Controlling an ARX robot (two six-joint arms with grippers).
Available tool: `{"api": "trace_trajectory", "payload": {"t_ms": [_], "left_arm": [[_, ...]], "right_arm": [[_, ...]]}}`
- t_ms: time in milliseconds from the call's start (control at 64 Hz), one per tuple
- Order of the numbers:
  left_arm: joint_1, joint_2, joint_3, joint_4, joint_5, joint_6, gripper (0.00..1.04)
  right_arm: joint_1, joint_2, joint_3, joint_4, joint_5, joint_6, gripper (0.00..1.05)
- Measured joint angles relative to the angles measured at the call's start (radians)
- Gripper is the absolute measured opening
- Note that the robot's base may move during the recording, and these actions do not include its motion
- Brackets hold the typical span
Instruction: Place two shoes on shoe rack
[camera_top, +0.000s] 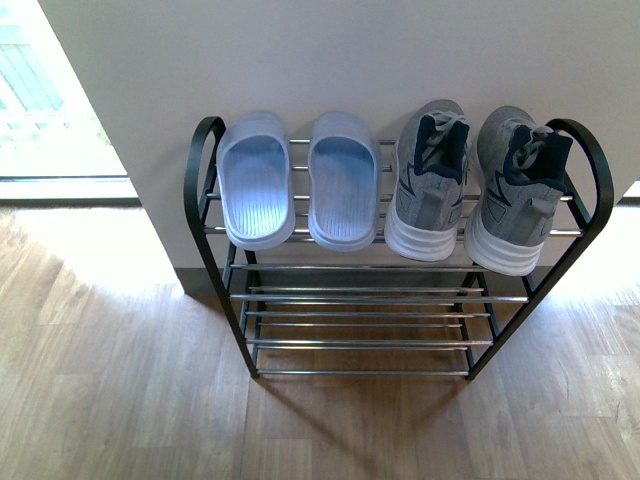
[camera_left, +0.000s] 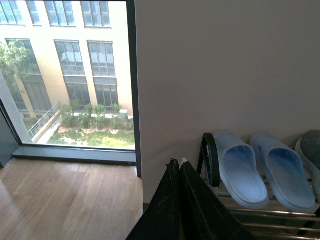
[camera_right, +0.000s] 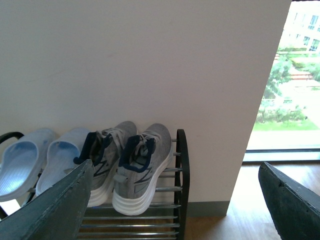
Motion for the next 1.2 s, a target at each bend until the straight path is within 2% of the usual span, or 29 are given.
{"api": "trace_trajectory", "payload": {"t_ms": [281,406,703,1110,1203], "left_arm": [[0.0,-0.074,0.0,-0.07,0.0,0.0,0.01],[0.0,-0.216,0.0,-0.236,0.0,0.001,0.01],[0.0,-0.232,0.0,-0.246,0.0,0.0,0.02],[0.0,-0.233,0.0,-0.246,0.0,0.001,0.71],[0.0,-0.233,0.0,-0.246,0.0,0.001,0.91]], "right_arm": [[0.0,0.0,0.0,0.0,0.0,0.0,0.96],[0.0,0.0,0.0,0.0,0.0,0.0,0.96],[0.0,0.0,0.0,0.0,0.0,0.0,0.96],[0.0,0.0,0.0,0.0,0.0,0.0,0.96],[0.0,0.0,0.0,0.0,0.0,0.0,0.96]]}}
